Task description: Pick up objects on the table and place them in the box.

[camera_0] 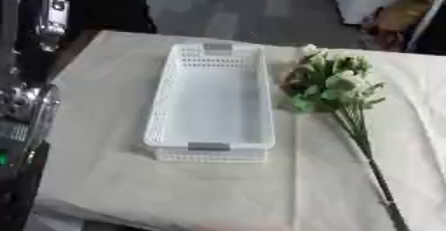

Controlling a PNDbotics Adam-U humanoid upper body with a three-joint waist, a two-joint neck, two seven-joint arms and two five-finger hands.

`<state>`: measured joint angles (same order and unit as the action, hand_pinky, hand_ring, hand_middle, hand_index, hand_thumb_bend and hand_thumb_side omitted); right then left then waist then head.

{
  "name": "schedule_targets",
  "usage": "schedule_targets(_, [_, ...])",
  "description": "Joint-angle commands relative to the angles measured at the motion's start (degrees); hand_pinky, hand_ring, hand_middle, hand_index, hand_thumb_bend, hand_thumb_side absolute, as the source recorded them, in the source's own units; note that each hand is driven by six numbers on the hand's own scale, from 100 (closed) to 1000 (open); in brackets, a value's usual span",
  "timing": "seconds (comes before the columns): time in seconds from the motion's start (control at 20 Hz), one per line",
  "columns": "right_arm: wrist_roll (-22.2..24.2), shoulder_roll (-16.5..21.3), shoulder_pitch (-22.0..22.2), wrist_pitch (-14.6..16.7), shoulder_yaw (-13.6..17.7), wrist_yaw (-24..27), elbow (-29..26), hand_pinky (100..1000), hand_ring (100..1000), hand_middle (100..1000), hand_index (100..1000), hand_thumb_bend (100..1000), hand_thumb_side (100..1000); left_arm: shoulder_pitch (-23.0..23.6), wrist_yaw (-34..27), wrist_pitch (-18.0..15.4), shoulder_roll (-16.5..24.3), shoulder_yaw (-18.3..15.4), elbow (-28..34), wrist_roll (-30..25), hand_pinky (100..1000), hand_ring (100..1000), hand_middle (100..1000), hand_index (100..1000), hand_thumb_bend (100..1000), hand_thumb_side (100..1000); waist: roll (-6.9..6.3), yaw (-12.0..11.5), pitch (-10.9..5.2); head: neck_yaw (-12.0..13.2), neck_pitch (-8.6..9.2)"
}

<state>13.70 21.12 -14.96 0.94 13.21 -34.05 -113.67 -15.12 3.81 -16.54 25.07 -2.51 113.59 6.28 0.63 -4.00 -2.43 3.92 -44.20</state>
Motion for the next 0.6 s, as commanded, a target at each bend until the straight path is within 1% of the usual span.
schedule_targets(0.05, [0.1,0.7,-0.2,-0.3,0.2,-0.2,-0.9,799,864,861,886,100,559,-0.4,0.1,-0.1,0.9,-0.5,1.0,-0.1,579,717,660,839,100,762,-0.01,0.1,-0.26,-0.6,0.09])
schedule_targets(0.25, [0.6,0.7,-0.2,-0.9,0.0,-0.1,-0.9,795,863,861,884,100,575,-0.4,0.1,0.0,1.0,-0.5,1.0,-0.2,579,718,660,839,100,763,-0.01,0.2,-0.21,-0.7,0.09])
schedule_targets(0.3, [0.9,0.6,-0.1,-1.3,-0.1,0.0,-0.9,791,860,855,884,100,447,-0.4,0.1,0.0,1.0,-0.4,1.0,-0.2,579,717,661,839,100,793,-0.01,0.1,-0.22,-0.7,0.09])
schedule_targets(0.35, [1.3,0.5,0.0,-1.9,-0.4,0.5,-0.7,781,855,854,882,100,623,-0.4,0.1,0.0,1.0,-0.5,1.0,-0.2,579,717,661,839,100,762,-0.01,-0.1,-0.26,-0.6,0.09])
schedule_targets(0.4, [1.7,0.4,0.0,-2.5,-0.7,1.3,-0.3,781,855,854,882,100,623,-0.4,0.1,0.1,1.0,-0.5,1.0,-0.2,579,717,661,839,100,762,-0.02,-0.3,-0.29,-0.6,0.09])
schedule_targets(0.45, [2.1,0.4,0.0,-3.2,-1.3,2.6,1.1,769,850,848,878,100,674,-0.3,0.1,0.1,1.0,-0.5,1.0,-0.2,579,719,668,839,100,764,-0.04,-0.8,-0.33,-0.2,0.09])
schedule_targets(0.5, [2.4,0.7,-0.1,-3.7,-2.0,3.9,3.0,769,850,848,879,100,695,-0.3,0.0,0.2,1.0,-0.5,1.0,-0.1,579,719,667,840,100,764,-0.05,-1.2,-0.37,0.0,0.09])
schedule_targets(0.55, [2.9,1.3,-0.2,-4.0,-3.0,5.9,5.7,749,839,840,876,100,770,-0.3,0.0,0.3,1.0,-0.5,1.0,-0.2,579,720,668,840,100,764,-0.01,-1.5,-0.41,0.0,0.09])
schedule_targets(0.6, [3.1,2.1,-0.6,-3.9,-4.0,8.6,8.6,747,838,839,875,100,782,-0.3,0.0,0.4,1.0,-0.4,1.0,-0.2,579,720,668,840,100,764,0.03,-1.7,-0.46,0.0,0.09])
